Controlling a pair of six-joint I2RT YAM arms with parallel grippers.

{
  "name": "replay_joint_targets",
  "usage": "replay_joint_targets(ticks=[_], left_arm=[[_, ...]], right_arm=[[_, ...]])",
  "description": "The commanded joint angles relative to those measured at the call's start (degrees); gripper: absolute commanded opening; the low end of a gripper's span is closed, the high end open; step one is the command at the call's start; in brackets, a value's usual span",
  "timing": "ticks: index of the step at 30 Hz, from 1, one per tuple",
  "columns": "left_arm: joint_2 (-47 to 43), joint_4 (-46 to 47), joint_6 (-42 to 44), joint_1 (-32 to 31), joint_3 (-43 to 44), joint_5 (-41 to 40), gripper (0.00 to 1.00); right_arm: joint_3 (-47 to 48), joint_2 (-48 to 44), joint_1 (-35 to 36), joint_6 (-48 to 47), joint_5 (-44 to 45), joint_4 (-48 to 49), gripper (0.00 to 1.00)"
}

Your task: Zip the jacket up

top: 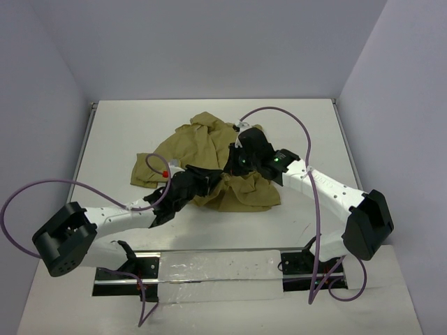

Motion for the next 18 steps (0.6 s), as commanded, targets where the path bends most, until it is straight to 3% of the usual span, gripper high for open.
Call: replay_joint_targets(ticks=[1,7,14,18], left_arm=[[1.6,3.5,0.9,0.2,2.7,1.6,0.38],[1.9,3.8,0.9,0.2,2.5,1.8,0.29],[0.9,4.1,0.9,0.9,1.3,2.1,0.0],[-0.7,5.5,1.4,1.7,-0.5,2.4,0.0]], right_arm=[[0.3,-2.1,-0.3,-0.2,-0.7,1.3,0.0],[-0.4,-2.4,-0.3,-0.1,-0.7,1.6,0.0],[-0.7,-2.7,-0.3,-0.2,-1.1,1.5,0.0],[-0.6,-2.8,-0.3,-0.5,-1.1,1.4,0.0]])
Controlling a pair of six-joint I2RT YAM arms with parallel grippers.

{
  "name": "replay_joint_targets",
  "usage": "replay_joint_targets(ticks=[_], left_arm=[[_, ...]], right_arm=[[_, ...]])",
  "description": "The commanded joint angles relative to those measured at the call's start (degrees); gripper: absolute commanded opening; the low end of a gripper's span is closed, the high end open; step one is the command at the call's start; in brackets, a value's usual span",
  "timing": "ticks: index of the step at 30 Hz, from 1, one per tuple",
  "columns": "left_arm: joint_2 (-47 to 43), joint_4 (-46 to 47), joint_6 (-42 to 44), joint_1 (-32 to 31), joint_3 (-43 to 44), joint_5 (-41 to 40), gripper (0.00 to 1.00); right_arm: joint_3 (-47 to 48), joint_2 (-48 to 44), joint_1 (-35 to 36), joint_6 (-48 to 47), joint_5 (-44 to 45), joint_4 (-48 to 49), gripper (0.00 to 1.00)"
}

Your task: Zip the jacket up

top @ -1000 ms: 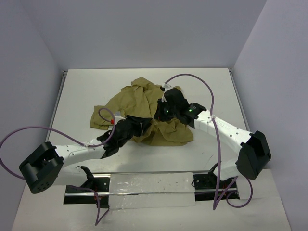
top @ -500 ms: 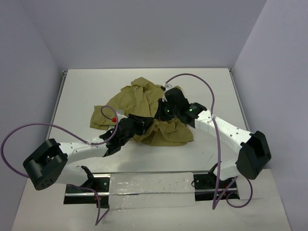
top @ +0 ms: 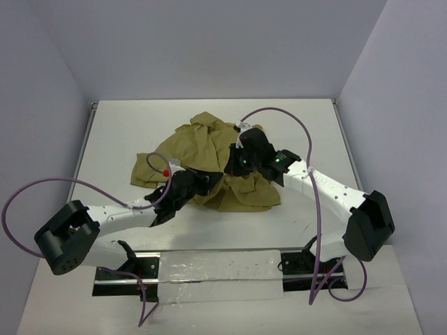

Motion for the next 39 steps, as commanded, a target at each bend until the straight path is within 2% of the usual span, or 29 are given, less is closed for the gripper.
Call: replay_joint_targets(ticks=[1,4,8,13,18,28,39], left_arm=[[-3.0,4.4,1.6,1.1,-1.1,1.2,0.0],[-4.0,6.6,4.5,1.9,-2.3,2.6,0.0],[-3.2,11.7,12.2,5.4,-1.7,12.6,0.0],[-1.0,13.1,16.3,7.2,0.1,21.6,0.0],[0.6,16.3,18.8,7.2,1.0,25.4,0.0],[-0.2,14.5,24.7,7.1,3.6,29.7,0.0],[-2.9,14.5,27.7,7.2,0.8,34.1,0.0]], right_arm=[[0.0,-2.2,0.0,-0.4,-0.6,1.2,0.0],[0.3,-1.9,0.1,-0.5,-0.7,1.3,0.0],[1.1,-0.8,0.0,-1.4,-1.3,0.8,0.0],[3.3,1.3,-0.1,-1.9,-2.3,1.2,0.0],[6.9,4.3,-0.5,-1.1,-3.5,1.1,0.0],[10.9,10.9,-1.7,1.4,-4.0,0.9,0.0],[12.2,13.6,-3.8,3.8,-6.2,2.6,0.0]])
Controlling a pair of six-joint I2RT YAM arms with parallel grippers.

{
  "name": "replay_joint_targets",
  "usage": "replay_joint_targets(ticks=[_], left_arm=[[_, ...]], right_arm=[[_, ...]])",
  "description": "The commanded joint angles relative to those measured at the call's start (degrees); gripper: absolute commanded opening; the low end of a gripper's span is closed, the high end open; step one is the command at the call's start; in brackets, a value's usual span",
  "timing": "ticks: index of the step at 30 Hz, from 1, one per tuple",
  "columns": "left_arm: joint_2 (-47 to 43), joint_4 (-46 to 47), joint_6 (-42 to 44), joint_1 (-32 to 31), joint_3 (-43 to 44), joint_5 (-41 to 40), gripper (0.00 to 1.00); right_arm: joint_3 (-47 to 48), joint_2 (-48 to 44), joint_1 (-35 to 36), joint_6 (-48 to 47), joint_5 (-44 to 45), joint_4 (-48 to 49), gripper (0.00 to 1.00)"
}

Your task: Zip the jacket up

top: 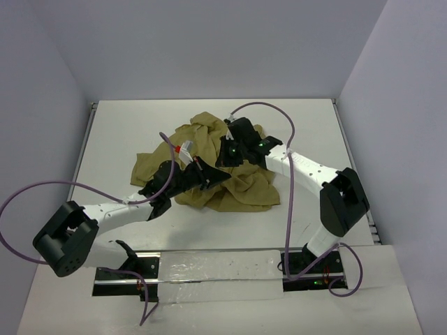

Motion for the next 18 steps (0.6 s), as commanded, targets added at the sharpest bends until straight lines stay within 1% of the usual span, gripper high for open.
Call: replay_joint_targets(ticks=[1,6,9,11,14,15,17,18], left_arm=[[-2.8,3.0,2.7,-0.1,-1.1,3.4,0.0],[-3.8,2.7,3.7,-0.1,-3.5,5.0,0.0],[-6.0,1.4,4.2,-0.1,-5.8,4.5,0.0],[-7.8,-0.4,3.8,-0.1,-6.9,2.8,0.0],[-10.8,-4.8,3.5,-0.3,-7.4,-1.9,0.01],[-11.7,-5.8,3.4,-0.4,-7.4,-3.2,0.03],[-13.2,-8.9,3.6,-0.7,-6.7,-6.0,0.24],[-13.6,-9.0,3.9,-0.9,-6.2,-7.2,0.34]], right_arm=[[1.6,-1.4,-1.5,1.7,-1.3,3.2,0.0],[0.0,-3.3,-2.0,1.8,-1.1,3.4,0.0],[-1.3,-5.0,-2.2,1.9,-1.3,3.5,0.0],[-2.5,-6.2,-2.3,2.2,-1.5,3.9,0.0],[-5.0,-7.8,-2.2,3.5,-1.6,4.9,0.0],[-6.1,-8.9,-2.3,4.2,-1.9,5.5,0.0],[-7.7,-10.2,-2.3,5.3,-2.5,6.8,0.0],[-8.0,-10.3,-2.3,5.6,-2.6,7.1,0.0]])
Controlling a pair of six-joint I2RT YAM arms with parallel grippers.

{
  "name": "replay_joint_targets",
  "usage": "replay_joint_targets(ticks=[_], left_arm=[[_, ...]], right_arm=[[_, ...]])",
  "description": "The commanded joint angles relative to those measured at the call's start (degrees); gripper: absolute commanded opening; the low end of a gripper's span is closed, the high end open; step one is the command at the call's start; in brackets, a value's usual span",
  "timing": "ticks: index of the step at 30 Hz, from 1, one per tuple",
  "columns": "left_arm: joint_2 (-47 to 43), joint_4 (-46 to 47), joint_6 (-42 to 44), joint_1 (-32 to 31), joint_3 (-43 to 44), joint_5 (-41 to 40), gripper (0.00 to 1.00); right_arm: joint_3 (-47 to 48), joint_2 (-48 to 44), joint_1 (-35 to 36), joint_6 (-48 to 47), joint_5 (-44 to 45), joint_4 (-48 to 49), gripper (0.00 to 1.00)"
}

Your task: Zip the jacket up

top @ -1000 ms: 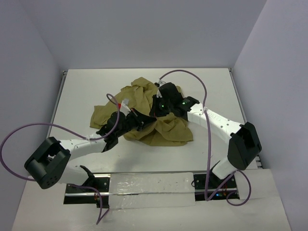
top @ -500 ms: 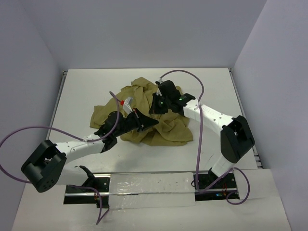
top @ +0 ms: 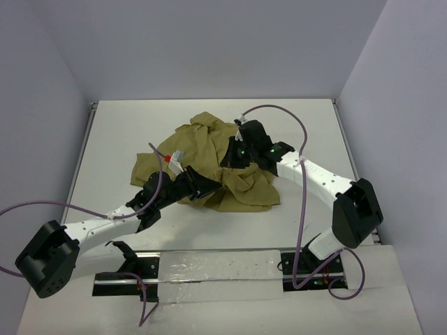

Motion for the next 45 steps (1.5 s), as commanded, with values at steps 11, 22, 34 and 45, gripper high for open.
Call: replay_joint_targets(ticks=[11,22,34,45], left_arm=[[-3.8,-4.5,-9.7,-2.2,-0.1,-13.5,0.69],[4.0,9.3,-30.4,-4.2,-3.2,-19.9,0.64],[6.8,8.6,-32.4,-4.8,0.7,-23.9,0.64],[10.9,9.2,-33.4,-4.8,3.8,-23.2,0.62]], right_arm=[[-5.1,-7.0,-0.4,3.0,-0.2,4.1,0.0],[-5.5,-8.1,-0.3,2.4,1.0,3.6,0.0],[-6.5,-9.6,-0.3,1.9,1.4,3.4,0.0],[-6.1,-10.2,-0.2,2.1,1.3,3.3,0.0]])
